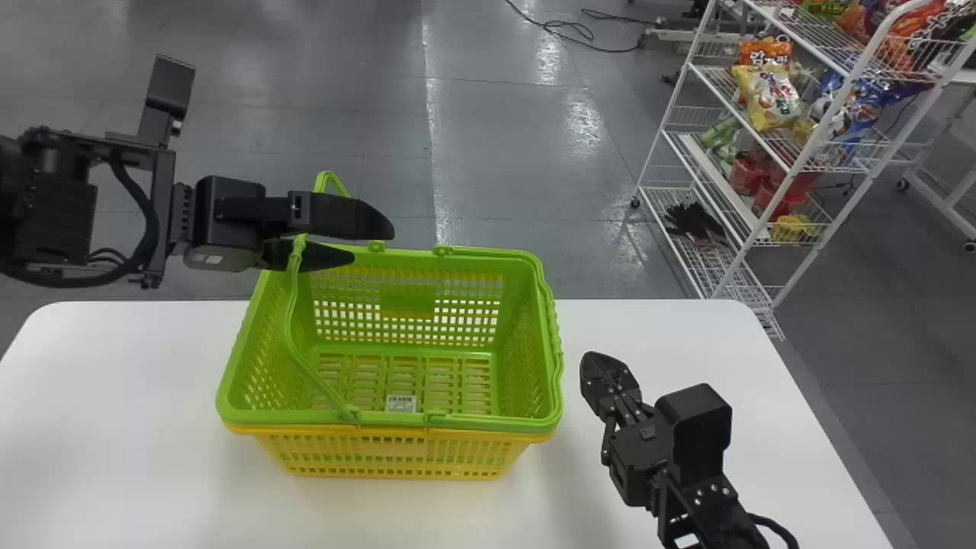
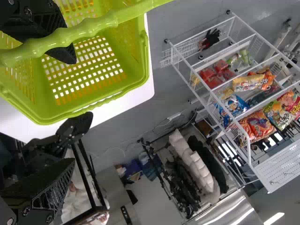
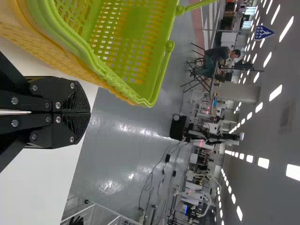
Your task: Grasp handle with right gripper to insert into left gripper then lift and swing left to center
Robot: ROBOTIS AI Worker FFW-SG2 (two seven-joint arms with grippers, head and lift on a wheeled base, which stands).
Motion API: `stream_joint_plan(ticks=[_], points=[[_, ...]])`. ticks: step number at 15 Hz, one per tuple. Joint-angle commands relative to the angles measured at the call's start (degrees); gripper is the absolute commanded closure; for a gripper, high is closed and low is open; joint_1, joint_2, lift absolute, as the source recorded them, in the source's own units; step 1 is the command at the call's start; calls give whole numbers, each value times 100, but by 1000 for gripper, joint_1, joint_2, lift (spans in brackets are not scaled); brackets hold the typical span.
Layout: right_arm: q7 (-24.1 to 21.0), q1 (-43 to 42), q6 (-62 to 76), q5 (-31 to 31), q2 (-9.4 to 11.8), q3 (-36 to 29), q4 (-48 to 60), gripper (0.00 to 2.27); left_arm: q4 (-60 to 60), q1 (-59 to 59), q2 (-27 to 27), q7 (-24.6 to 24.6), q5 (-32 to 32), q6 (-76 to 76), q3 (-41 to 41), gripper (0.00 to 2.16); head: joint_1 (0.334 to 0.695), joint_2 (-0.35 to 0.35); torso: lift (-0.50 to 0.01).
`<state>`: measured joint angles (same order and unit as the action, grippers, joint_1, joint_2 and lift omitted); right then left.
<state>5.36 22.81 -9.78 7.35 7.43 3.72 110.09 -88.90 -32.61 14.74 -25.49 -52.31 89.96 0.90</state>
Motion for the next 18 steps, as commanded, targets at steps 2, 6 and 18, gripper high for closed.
stream_joint_plan(ticks=[2,6,18], points=[[0,-93,-20,21,4,50,-93,2192,4,1,-33,0,-7,7,7,60,695,-143,-93],[0,-172,-143,21,4,129,-120,2192,39,18,-59,0,-34,7,7,60,695,-141,-93],[0,-216,-266,-163,4,217,126,2192,39,106,-59,-9,-209,7,33,60,695,-130,-93]])
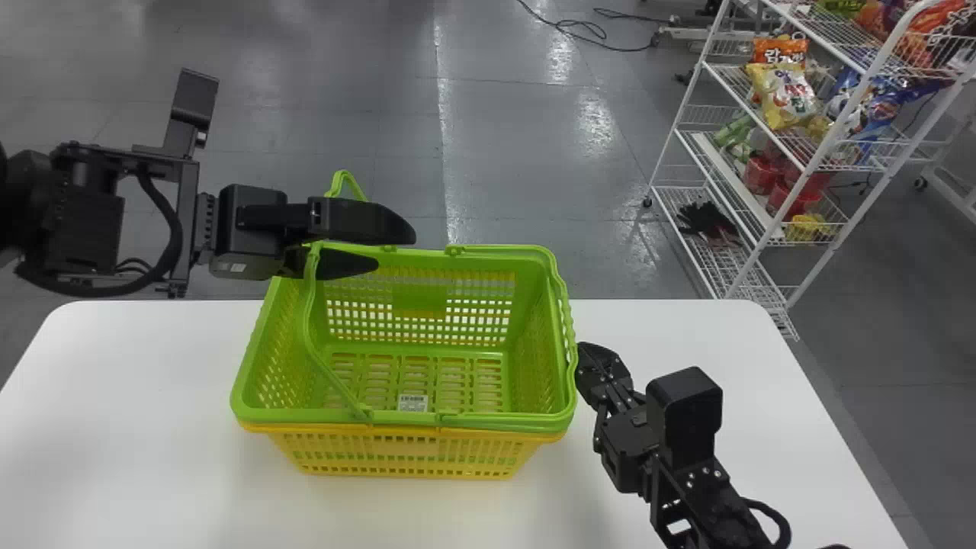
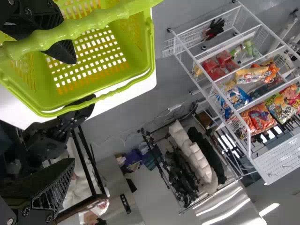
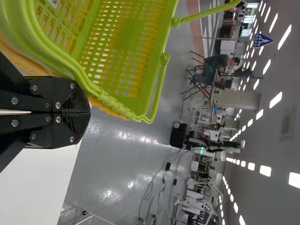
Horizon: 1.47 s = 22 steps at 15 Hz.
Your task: Grasp handle with right gripper to insert into left gripper then lift and swing left to center
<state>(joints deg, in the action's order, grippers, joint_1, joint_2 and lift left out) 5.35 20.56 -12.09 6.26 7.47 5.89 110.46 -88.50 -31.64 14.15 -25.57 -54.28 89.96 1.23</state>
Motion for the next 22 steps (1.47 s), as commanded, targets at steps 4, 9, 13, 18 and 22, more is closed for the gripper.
stream_joint_plan(ticks=[4,9,13,18,22], points=[[2,18,-264,-116,0,88,407,2192,17,-36,-44,8,-13,7,-44,60,695,-127,-93],[-25,-17,-457,-90,-18,299,644,2189,201,-176,-79,17,-4,7,-141,60,695,-112,-93],[-60,-70,-598,-46,-44,475,837,2192,527,-449,-79,8,5,7,-264,60,695,-103,-93],[-95,-237,-932,7,-114,747,1013,2192,527,-510,-184,17,5,7,-343,60,695,-86,-93],[-192,-351,-1037,104,-114,1055,1022,2192,527,-502,-202,17,14,7,-387,60,695,-75,-93]])
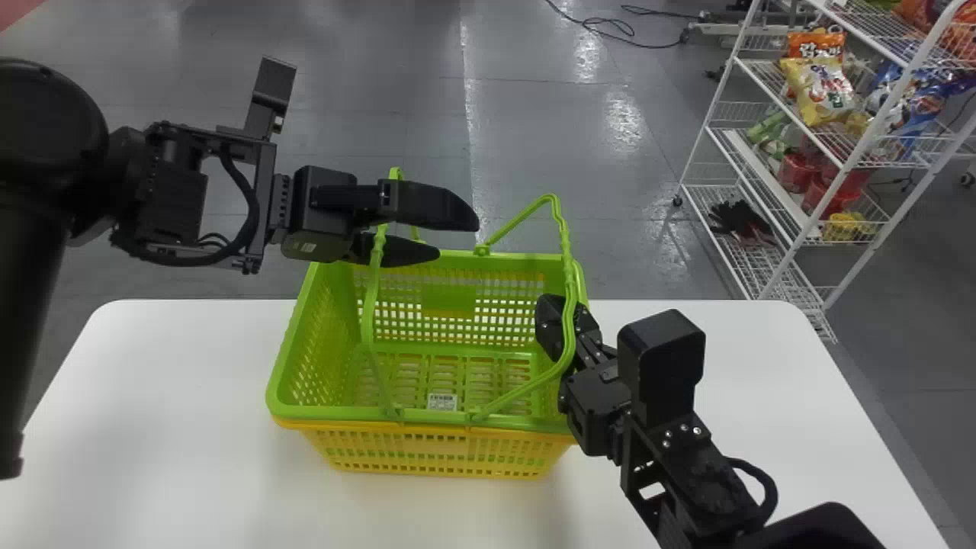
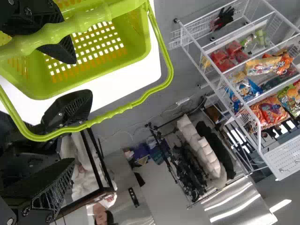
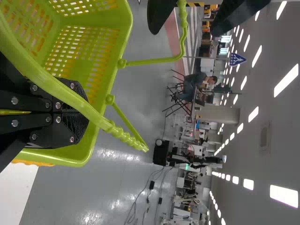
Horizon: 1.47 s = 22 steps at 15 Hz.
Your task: Grasp handle with right gripper to insert into left gripper then lift and swing left to center
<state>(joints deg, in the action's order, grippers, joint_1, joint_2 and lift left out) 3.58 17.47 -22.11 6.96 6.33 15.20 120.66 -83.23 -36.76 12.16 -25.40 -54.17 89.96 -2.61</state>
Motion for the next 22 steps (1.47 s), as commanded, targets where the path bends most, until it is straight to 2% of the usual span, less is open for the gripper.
stream_joint_plan(ticks=[1,8,13,19,22], points=[[-24,-86,-106,60,-9,202,2,2192,0,11,-3,0,3,7,-3,60,695,-70,-93],[-42,-297,-387,420,-79,844,2,2192,0,29,-3,0,-15,7,24,60,695,-16,-93],[-59,-315,-422,517,-106,984,2,2192,114,-15,-109,0,-15,7,-3,63,695,16,-93],[-130,-332,-493,552,-106,1107,2,2192,193,-15,-381,0,-32,7,-38,66,695,2,-93],[-156,-209,-475,578,-97,967,46,2189,202,-24,-425,0,-68,7,-47,66,695,-7,-93]])
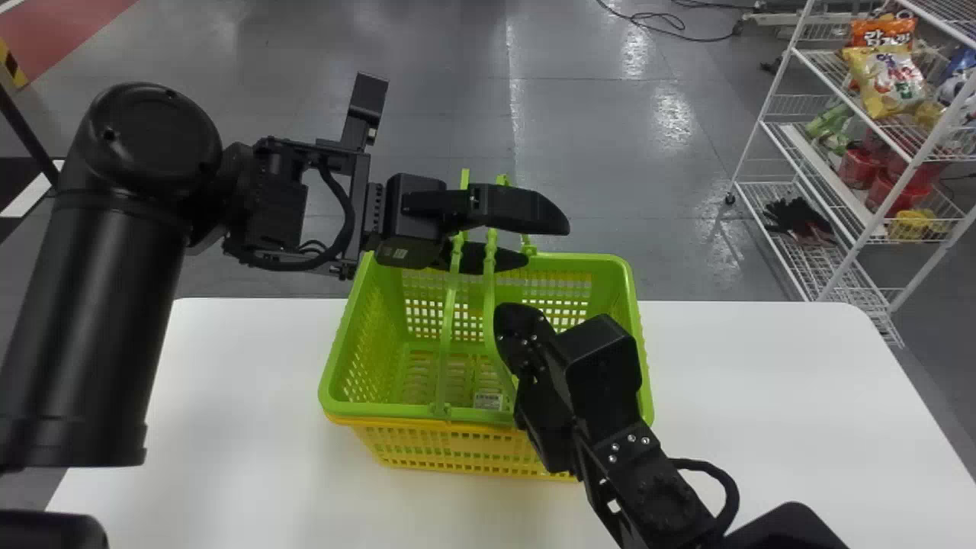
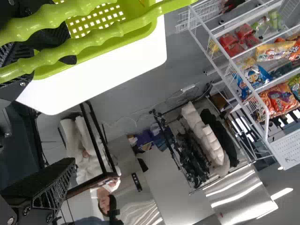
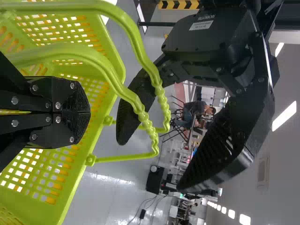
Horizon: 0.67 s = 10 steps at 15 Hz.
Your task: Grasp handle with right gripper to insert into left gripper then lift and swing left to center
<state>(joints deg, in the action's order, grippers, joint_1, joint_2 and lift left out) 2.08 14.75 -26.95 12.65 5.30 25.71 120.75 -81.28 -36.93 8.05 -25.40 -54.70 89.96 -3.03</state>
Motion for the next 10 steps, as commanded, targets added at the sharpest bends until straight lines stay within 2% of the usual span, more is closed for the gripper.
stream_joint_plan(ticks=[1,5,8,10], points=[[-15,116,27,-8,6,-171,45,2189,95,-43,-14,-9,-76,7,-5,66,695,-13,-93],[-15,248,62,-25,15,-294,141,2189,710,-227,-5,-44,-744,7,127,66,695,-45,-93],[-15,617,325,-43,67,-470,379,2189,965,-315,4,-44,-928,7,162,66,695,-55,-93],[-6,1083,536,-43,243,-637,730,2189,1290,-438,30,-35,-1227,7,215,66,695,-68,-93]])
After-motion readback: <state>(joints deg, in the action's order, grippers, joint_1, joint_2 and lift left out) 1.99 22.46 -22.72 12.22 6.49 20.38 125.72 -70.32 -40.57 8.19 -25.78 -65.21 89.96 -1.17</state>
